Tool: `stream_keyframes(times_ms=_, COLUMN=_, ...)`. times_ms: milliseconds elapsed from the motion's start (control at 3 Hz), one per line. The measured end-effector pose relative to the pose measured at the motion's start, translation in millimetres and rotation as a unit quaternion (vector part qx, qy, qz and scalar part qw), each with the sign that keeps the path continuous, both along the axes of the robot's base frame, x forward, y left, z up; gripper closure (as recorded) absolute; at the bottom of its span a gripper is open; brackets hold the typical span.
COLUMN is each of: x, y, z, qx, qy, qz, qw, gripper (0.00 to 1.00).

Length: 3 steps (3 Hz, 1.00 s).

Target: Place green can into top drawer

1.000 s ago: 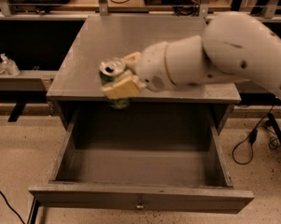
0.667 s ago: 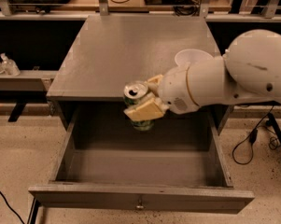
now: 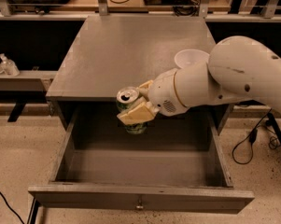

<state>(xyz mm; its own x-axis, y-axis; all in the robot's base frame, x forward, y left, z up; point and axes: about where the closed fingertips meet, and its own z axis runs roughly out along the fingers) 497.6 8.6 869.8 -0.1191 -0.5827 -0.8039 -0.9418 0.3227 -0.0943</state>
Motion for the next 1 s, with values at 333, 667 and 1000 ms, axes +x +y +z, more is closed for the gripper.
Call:
stream_keyframes(times_ms=333, x=-2.1, y=11.6, z=-69.2, qx=0.027, qy=0.023, qz=0.004, qw=0.9993, gripper=1.0)
stream_keyframes(times_ms=667, x=-3.0, y=9.2, z=-104.1, qx=0.041, qy=0.014, qz=0.005, qw=0.9991, gripper=1.0)
stream_keyframes(times_ms=1000, x=-3.6, y=6.8, z=-130.3, qx=0.064, qy=0.008, qz=0.02, qw=0.9977, gripper=1.0)
